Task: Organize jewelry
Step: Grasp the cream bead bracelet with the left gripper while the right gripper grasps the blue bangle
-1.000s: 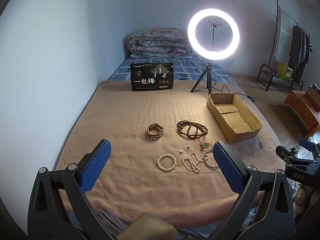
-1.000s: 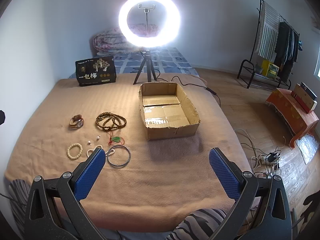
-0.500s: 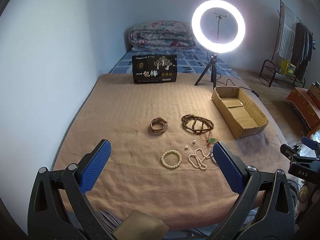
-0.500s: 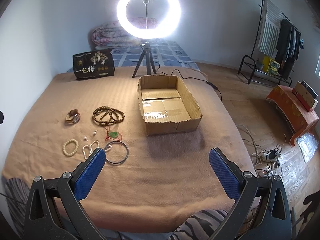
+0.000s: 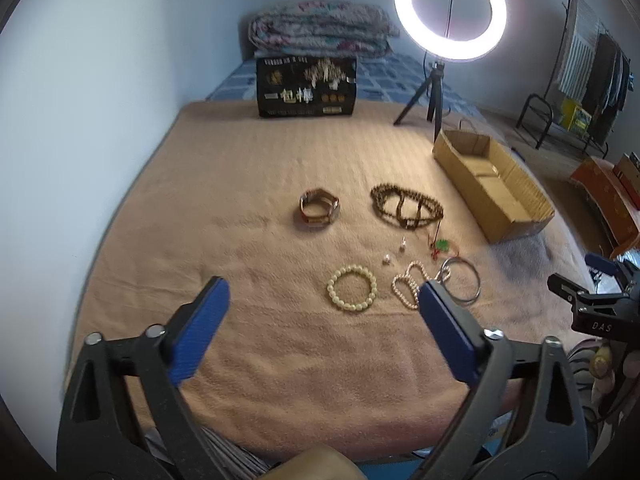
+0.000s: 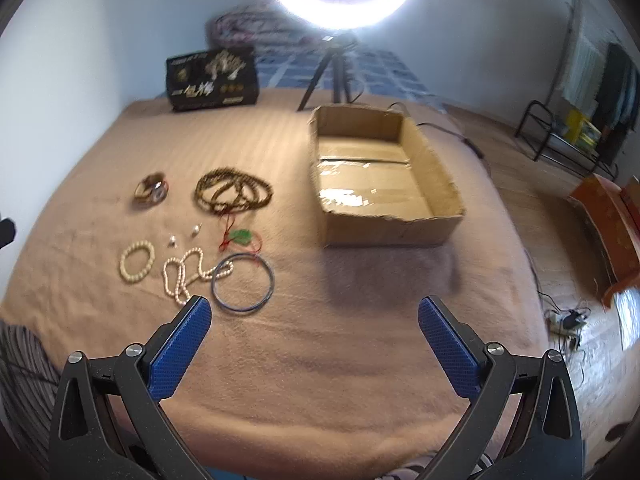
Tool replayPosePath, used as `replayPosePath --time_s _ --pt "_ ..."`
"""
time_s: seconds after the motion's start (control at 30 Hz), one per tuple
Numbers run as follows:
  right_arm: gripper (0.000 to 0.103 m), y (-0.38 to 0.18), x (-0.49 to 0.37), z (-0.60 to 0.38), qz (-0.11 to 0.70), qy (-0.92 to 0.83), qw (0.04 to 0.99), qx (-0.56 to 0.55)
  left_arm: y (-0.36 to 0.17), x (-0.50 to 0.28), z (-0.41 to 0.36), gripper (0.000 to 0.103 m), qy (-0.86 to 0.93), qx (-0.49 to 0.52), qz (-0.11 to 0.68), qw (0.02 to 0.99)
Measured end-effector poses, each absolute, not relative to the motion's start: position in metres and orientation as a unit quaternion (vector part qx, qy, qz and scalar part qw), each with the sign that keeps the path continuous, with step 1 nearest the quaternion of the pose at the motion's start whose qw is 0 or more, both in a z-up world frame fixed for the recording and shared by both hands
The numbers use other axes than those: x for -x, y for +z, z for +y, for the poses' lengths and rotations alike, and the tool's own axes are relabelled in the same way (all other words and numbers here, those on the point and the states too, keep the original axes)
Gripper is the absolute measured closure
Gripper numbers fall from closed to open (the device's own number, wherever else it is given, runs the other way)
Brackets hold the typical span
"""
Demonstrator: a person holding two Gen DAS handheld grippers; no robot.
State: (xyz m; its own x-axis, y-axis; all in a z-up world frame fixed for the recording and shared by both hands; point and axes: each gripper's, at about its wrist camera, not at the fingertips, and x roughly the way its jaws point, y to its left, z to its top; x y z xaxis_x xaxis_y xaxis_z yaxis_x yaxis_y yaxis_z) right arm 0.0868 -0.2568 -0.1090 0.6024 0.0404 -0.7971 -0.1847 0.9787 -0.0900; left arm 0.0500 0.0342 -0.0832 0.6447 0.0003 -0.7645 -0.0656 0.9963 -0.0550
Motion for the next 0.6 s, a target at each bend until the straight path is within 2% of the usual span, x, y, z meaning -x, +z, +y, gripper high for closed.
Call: replayPosePath --time_s 0.07,0.37,0.6 --pt "0.001 -0.115 -0.092 -0.254 0.445 0.067 0.889 0.088 -0.095 -0.060 0.029 0.011 0.015 0.040 0.434 0.900" --pt "0.001 -0.155 -0.118 -0.236 0.483 0.109 0.863 0.099 -0.153 -0.101 0.027 0.044 -0.014 0.069 0.502 0.862" --pt "0.001 -0.176 -0.134 -0.227 0.506 0.135 0.847 0.091 -0.190 -0.128 0.033 0.061 -0.012 0.088 0.535 0.840"
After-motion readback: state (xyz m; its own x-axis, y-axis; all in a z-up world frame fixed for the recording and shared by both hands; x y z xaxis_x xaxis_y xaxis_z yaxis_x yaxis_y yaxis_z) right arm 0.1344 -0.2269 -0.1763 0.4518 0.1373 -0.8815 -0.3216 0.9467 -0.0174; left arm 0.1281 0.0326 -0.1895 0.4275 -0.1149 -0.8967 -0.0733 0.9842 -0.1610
